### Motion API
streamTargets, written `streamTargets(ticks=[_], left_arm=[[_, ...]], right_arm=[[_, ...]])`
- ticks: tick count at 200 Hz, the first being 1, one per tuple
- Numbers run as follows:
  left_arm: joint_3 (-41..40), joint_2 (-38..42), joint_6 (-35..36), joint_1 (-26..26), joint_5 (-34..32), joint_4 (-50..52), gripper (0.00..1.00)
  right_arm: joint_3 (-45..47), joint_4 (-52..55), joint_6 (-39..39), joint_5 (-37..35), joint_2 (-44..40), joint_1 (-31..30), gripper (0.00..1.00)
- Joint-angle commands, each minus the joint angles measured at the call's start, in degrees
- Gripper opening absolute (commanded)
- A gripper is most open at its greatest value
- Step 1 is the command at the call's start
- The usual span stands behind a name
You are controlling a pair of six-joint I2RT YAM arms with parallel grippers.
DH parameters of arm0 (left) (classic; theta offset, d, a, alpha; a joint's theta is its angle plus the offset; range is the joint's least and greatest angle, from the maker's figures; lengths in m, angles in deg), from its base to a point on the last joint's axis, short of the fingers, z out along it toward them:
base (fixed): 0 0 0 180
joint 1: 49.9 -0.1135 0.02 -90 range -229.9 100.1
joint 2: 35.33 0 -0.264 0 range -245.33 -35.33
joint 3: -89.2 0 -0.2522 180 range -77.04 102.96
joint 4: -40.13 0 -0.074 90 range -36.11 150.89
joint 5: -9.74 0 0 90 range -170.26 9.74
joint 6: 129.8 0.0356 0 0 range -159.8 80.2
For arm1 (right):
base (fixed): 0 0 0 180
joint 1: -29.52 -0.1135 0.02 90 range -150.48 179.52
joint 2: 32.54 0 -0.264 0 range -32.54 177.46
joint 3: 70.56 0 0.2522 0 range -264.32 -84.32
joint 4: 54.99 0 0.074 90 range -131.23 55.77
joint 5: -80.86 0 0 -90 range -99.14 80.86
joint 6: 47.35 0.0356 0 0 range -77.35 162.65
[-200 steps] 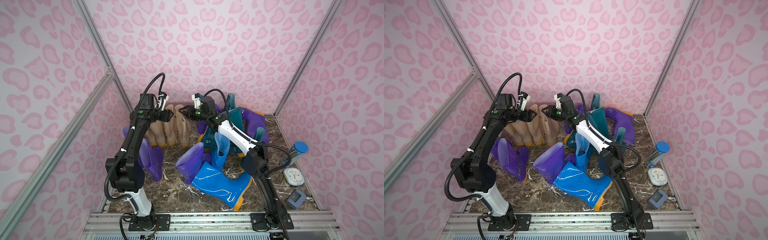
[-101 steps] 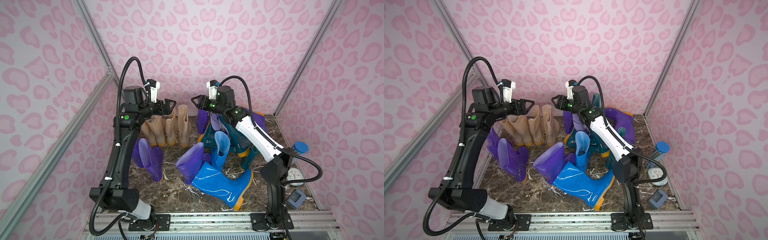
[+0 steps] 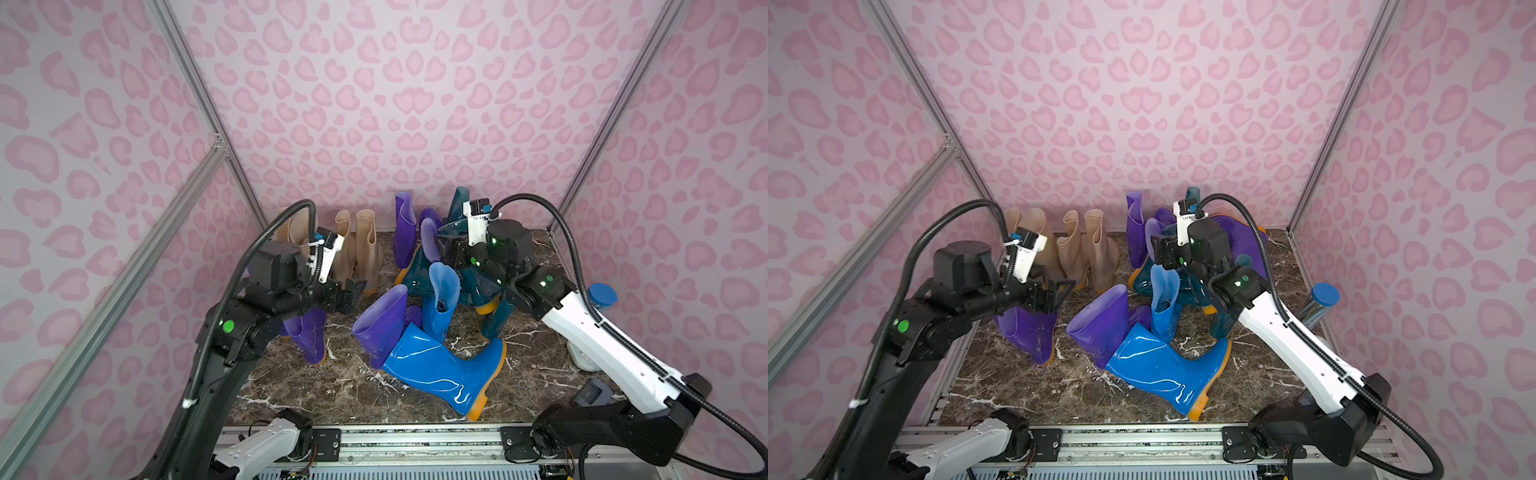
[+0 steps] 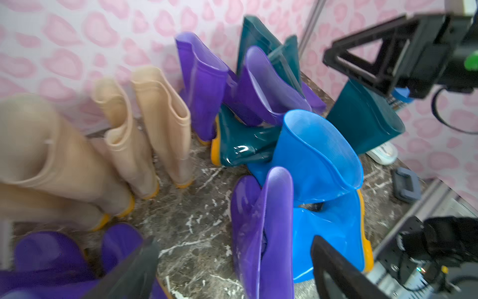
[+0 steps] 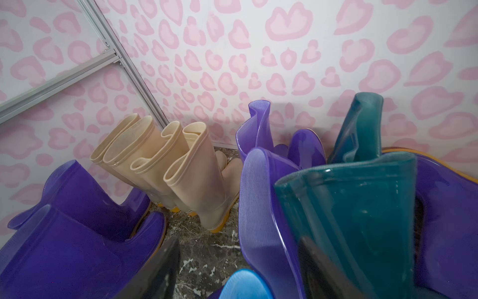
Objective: Match and arrange rain boots in pairs
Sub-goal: Pair a pair of rain boots at the center of the board.
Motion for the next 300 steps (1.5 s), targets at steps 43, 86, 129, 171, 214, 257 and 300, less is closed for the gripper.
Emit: streamTargets(ticks=[43,86,129,171,214,257,300], left_arm=[[-0.6,-3.1,-1.9,-2.4,6.4,1.0,0.92],[1.2,-8.9,2.4,2.0,17.0,2.2,0.90],[2.4,-15.0,7.9,9.6,9.6,5.8,0.93],[-1.3,-18.7,6.8,10.9,1.2,3.2,0.92],[-5.5,-19.8,4.8,10.9,-1.1,-1.3,0.66],[-7.6,-17.4,3.0,10.9,-3.4,0.1,0.02],[-6.5,-11.7,1.2,10.4,-13.9,6.2,0.02]], right_arm=[[2.5,-0.9,-3.7,-16.5,-1.4,-11.1,0.77],[2.7,1.8,-3.8,-18.5,-4.0,-9.5,0.81],[8.4,6.5,1.5,-11.9,-10.4,-0.9,0.82],[11.6,6.3,5.8,-2.9,-10.8,-0.8,0.84],[13.7,4.7,7.0,-2.5,-9.3,-2.9,0.84],[11.5,3.5,5.4,-8.6,-7.8,0.4,0.84],[10.6,1.2,5.8,-7.1,-8.7,12.9,0.83]])
